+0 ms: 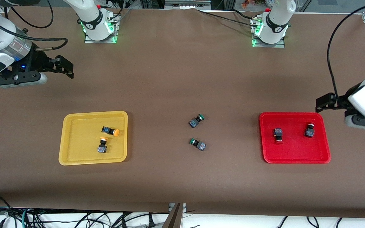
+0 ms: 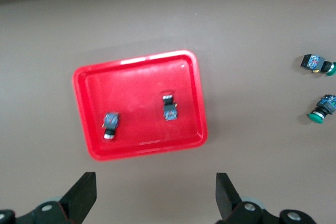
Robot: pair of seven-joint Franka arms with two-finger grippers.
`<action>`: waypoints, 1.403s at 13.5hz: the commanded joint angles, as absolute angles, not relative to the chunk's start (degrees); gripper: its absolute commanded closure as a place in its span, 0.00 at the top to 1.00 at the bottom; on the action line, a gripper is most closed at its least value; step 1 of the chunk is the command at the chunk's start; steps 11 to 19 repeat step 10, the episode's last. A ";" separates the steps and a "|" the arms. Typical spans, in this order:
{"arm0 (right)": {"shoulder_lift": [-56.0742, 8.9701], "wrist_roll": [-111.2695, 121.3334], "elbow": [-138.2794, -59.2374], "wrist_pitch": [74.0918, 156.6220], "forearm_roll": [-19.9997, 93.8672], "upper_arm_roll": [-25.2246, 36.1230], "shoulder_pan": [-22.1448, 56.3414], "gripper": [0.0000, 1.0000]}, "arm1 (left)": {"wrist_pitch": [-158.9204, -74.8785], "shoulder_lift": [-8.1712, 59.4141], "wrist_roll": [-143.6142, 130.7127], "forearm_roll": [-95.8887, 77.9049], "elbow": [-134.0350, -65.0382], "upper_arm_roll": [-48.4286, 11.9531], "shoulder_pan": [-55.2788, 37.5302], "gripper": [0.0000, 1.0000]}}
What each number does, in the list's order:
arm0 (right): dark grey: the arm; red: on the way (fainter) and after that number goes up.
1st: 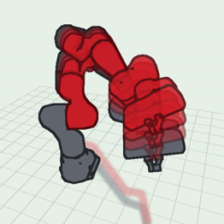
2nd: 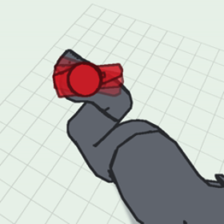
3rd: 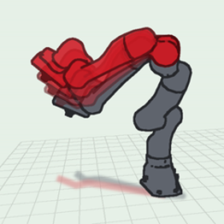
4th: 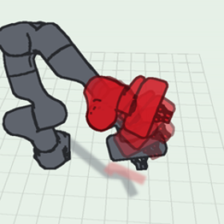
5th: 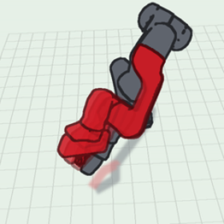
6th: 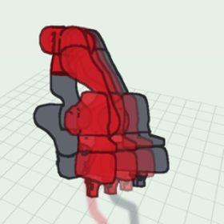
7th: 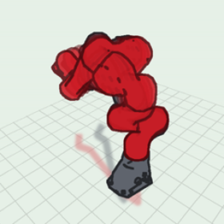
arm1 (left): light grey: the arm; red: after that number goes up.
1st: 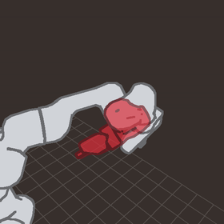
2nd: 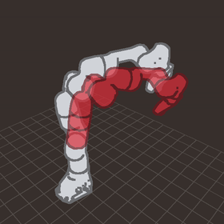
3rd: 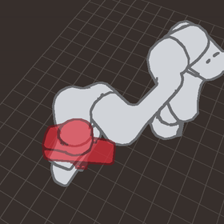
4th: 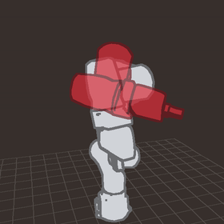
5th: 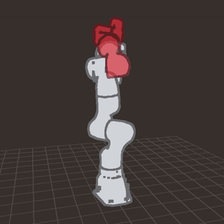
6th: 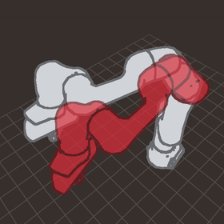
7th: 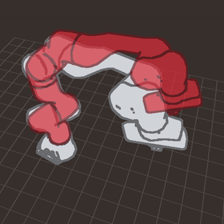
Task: Place red and yellow buttons in trays
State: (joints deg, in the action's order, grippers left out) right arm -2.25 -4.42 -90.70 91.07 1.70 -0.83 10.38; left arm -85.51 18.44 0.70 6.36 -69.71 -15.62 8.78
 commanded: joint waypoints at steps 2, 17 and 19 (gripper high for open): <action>-2.55 -4.57 -90.09 90.79 1.76 -0.97 10.37 1.00 | -87.53 8.63 -7.02 2.74 -83.20 -13.45 7.47 1.00; -2.64 -3.87 -90.09 90.44 1.67 -0.97 10.28 1.00 | -90.18 7.73 -7.03 2.20 -85.96 -12.48 7.82 1.00; -2.64 -3.87 -90.09 90.44 1.67 -0.97 10.28 1.00 | -90.18 7.73 -7.03 2.20 -85.96 -12.48 7.82 1.00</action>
